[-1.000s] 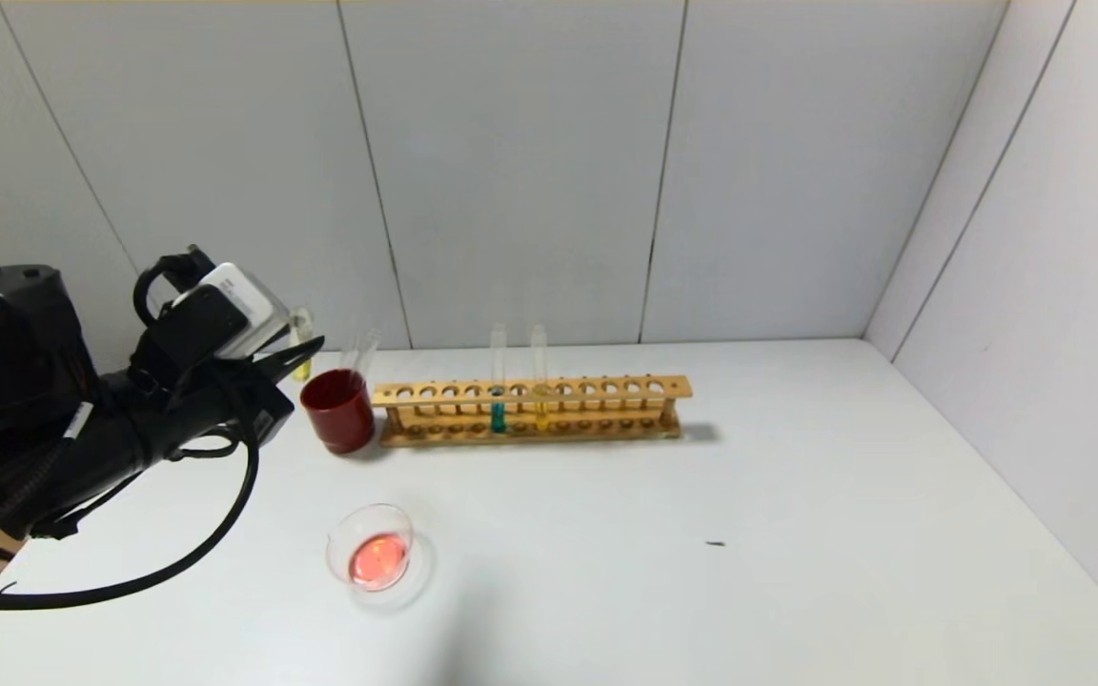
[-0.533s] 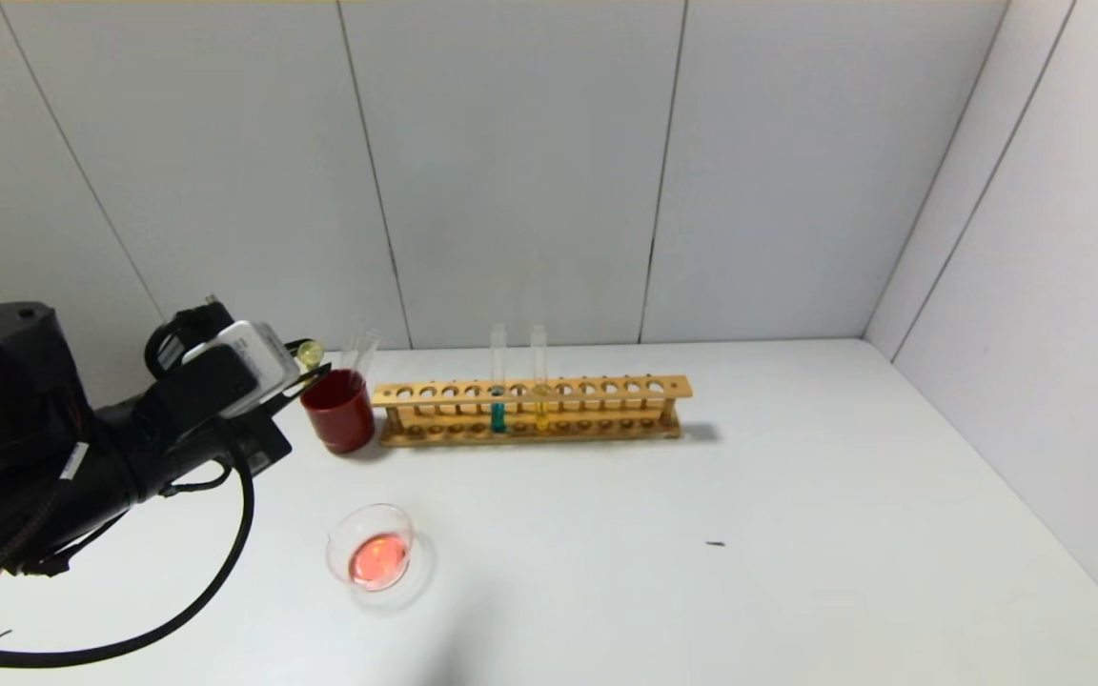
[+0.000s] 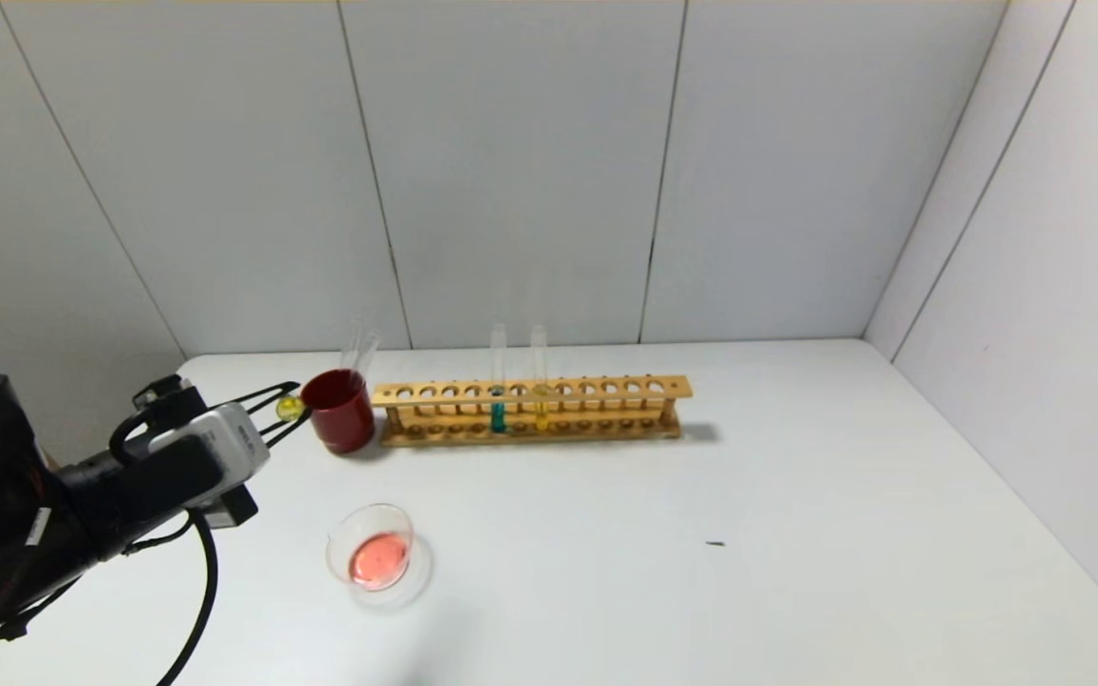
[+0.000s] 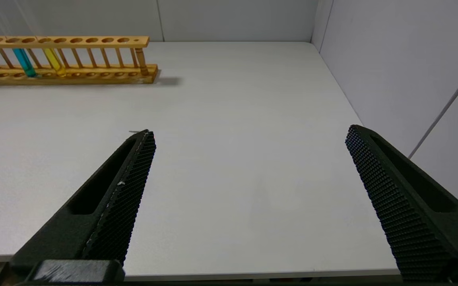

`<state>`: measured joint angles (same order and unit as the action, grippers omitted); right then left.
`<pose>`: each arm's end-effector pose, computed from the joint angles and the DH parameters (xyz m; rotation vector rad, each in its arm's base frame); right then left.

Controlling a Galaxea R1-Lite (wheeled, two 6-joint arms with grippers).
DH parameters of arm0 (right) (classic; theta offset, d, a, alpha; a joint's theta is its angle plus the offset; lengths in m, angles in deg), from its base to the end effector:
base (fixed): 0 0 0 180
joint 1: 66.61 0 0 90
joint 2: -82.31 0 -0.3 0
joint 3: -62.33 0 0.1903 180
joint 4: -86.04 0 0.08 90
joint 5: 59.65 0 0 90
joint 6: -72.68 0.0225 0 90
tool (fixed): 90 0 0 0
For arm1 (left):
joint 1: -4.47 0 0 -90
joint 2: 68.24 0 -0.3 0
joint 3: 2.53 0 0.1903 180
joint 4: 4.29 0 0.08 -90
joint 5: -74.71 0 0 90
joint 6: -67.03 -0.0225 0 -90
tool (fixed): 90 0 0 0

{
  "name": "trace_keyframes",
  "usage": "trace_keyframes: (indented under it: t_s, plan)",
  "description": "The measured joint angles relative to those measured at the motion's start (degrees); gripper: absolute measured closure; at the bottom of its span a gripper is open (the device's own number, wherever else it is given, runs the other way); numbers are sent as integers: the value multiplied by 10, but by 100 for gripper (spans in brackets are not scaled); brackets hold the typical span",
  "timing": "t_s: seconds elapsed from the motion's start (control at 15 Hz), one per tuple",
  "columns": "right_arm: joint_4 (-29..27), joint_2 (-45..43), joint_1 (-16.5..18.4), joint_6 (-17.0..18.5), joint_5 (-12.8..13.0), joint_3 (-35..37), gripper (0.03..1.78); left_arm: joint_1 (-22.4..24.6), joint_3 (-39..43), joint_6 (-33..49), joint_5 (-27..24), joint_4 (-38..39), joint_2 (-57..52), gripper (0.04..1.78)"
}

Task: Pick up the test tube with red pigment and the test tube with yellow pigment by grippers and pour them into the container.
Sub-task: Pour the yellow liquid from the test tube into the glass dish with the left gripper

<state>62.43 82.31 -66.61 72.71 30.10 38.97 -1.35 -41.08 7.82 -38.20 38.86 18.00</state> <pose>-0.0228 0.0001 0.0750 0.0005 0.0044 0.0044 0.2069 -0.0299 0.1507 0.9985 -0.1866 -0.4958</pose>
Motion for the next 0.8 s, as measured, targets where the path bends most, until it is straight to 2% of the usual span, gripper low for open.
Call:
trace_keyframes:
  t_s: [0.13,0.33,0.8]
  plan:
    - [0,0,0,0,0,0,6,22,11,-21,-27,23,11,152]
    - [0,0,0,0,0,0,6,30,18,-90,-76,47,39,152]
    - [0,0,0,0,0,0,6,39,25,-168,-87,57,85,152]
